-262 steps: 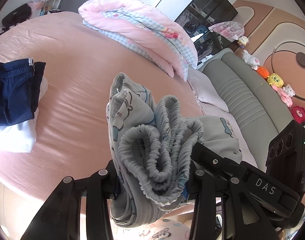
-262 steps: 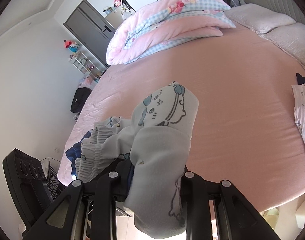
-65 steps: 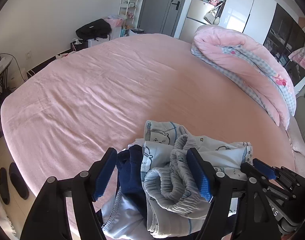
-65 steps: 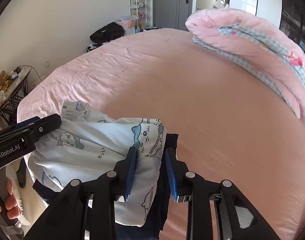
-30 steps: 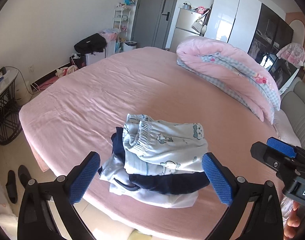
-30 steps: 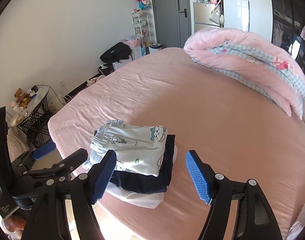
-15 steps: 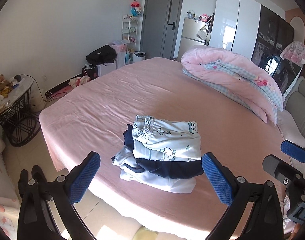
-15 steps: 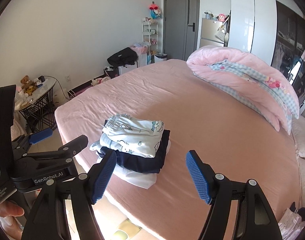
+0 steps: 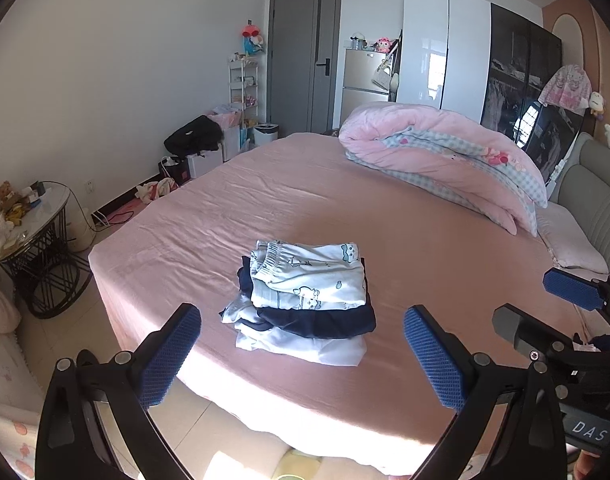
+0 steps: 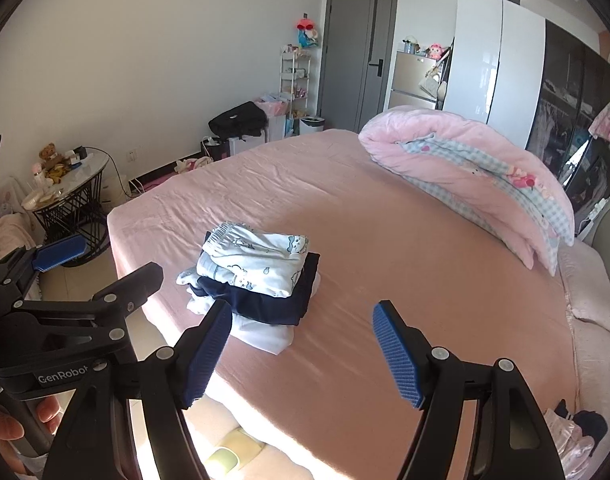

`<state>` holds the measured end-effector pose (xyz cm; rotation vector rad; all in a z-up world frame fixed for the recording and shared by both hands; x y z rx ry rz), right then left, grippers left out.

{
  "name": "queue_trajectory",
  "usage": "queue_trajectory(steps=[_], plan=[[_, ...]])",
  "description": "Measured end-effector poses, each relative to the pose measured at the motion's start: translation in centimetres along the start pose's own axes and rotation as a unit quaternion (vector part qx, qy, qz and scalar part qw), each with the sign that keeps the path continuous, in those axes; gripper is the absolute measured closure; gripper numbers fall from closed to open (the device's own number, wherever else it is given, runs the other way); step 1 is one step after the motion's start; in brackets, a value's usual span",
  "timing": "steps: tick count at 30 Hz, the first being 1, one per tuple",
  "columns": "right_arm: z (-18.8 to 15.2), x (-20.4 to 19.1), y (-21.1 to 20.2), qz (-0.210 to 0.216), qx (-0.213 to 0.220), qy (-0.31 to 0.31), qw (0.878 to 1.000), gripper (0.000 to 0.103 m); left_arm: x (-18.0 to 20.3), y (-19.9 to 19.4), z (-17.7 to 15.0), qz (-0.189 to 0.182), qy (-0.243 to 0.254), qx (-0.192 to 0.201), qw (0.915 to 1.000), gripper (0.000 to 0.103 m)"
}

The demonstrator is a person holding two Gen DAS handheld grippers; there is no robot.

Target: Fold clothes

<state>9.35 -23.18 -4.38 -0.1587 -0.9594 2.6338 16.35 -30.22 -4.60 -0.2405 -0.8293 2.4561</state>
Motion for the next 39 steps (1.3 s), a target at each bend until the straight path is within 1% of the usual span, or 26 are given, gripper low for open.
queue_trajectory(steps=[3, 6, 8, 10, 15, 17, 20, 23, 27, 34, 39], plan=[[-0.3, 0.6, -1.5, 0.031, 0.001, 0.026, 0.999, 0.03, 0.4, -1.1, -0.5, 0.011, 0.002, -0.016, 0.9998, 0.0], [-0.7, 0.5, -2.7, 0.037, -0.012, 0.032, 0.999, 0.03, 0.7, -2.4, -1.0, 0.037, -0.001, -0.038, 0.9986, 0.0], [-1.0, 0.5, -3.6, 0.04, -0.022, 0.036, 0.998, 0.03, 0.9, -3.5, -1.4, 0.032, 0.0, -0.041, 0.9986, 0.0], [-1.2, 0.2, -4.5, 0.032, -0.021, 0.034, 0.999, 0.03, 1.0, -4.6, -1.7, 0.026, -0.001, -0.043, 0.9987, 0.0], [-1.9, -0.5, -6.1, 0.018, -0.022, 0.025, 0.999, 0.03, 0.9, -6.4, -2.3, 0.051, 0.002, -0.047, 0.9976, 0.0], [-2.1, -0.6, -6.3, 0.017, -0.023, 0.022, 0.999, 0.026, 0.8, -6.9, -2.6, 0.06, 0.002, -0.047, 0.9971, 0.0], [-2.4, -0.8, -6.0, 0.001, -0.038, 0.023, 0.999, 0.025, 0.4, -7.0, -3.5, 0.055, 0.002, -0.068, 0.9962, 0.0], [-3.0, -1.3, -6.2, -0.011, -0.042, 0.014, 0.999, 0.025, -0.2, -7.4, -4.3, 0.049, -0.002, -0.09, 0.9947, 0.0], [-3.8, -2.0, -6.8, -0.001, -0.049, 0.01, 0.999, 0.025, -0.7, -8.6, -4.8, 0.051, 0.003, -0.088, 0.9948, 0.0], [-4.3, -3.2, -7.7, 0.006, -0.055, 0.004, 0.998, 0.025, -1.5, -9.6, -4.4, 0.052, 0.001, -0.069, 0.9963, 0.0], [-4.3, -3.4, -7.5, 0.001, -0.06, 0.01, 0.998, 0.025, -1.9, -9.2, -4.6, 0.049, 0.001, -0.077, 0.9959, 0.0]])
Point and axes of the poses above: each gripper's, at about its wrist camera, not at the fingertips, and y roughly the way its jaws point, x to its right, z to its top, the point moved 1 cm from there along y, roughly the way its jaws point, and after that the axes turned 4 degrees about z, right-handed, at the moved point
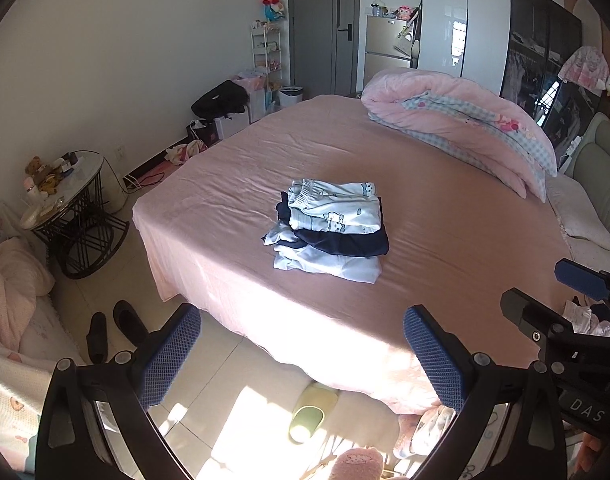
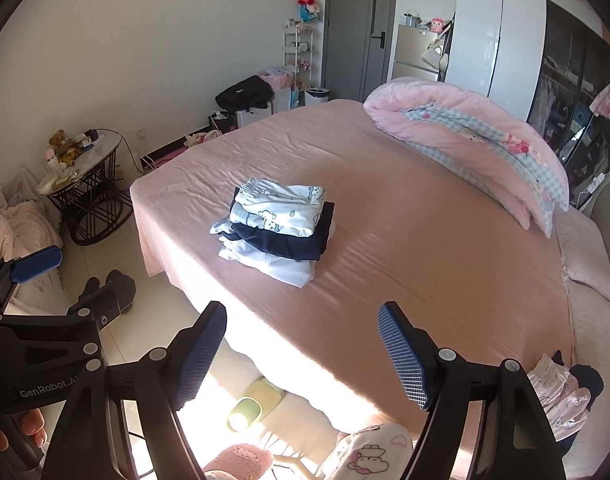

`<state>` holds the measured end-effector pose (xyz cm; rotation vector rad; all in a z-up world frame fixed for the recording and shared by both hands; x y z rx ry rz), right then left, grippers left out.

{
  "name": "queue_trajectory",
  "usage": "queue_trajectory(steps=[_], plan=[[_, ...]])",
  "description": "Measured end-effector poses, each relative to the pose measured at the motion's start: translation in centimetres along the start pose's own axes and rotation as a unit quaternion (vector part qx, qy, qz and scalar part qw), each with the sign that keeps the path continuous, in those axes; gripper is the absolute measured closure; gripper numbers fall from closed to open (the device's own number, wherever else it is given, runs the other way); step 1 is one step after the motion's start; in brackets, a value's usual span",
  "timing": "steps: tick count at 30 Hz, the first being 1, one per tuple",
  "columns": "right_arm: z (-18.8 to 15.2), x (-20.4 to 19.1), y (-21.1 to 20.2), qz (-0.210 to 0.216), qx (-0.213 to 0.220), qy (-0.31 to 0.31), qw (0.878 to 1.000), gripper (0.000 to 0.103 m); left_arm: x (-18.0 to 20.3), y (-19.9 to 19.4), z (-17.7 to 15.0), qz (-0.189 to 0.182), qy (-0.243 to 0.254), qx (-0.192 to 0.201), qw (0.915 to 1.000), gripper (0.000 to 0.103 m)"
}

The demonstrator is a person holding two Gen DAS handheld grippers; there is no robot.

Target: Fold clothes

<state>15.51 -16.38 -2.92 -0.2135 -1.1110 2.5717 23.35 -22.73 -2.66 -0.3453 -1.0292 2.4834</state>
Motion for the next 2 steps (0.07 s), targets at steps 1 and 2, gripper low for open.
queue_trajectory(steps=[1, 2], plan=[[-0.01, -0.04, 0.08, -0.003, -0.001, 0.001, 1.0, 0.025, -0.01, 0.05, -0.04, 0.001, 0.001, -0.001, 1.0, 0.0], [-0.04, -0.07, 0.13, -0.004, -0.003, 0.001, 1.0, 0.025, -0.02, 0.11, -0.08, 0.001, 0.002, -0.002, 1.0, 0.0]])
Point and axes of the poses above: each gripper's, at about its wrist camera, not at the fingertips, and y roughly the way its jaws point, x to its right, z to its top, the point moved 1 cm from there along y, roughly the way its jaws point, and after that the axes turned 4 degrees about z, right-handed, at the moved point
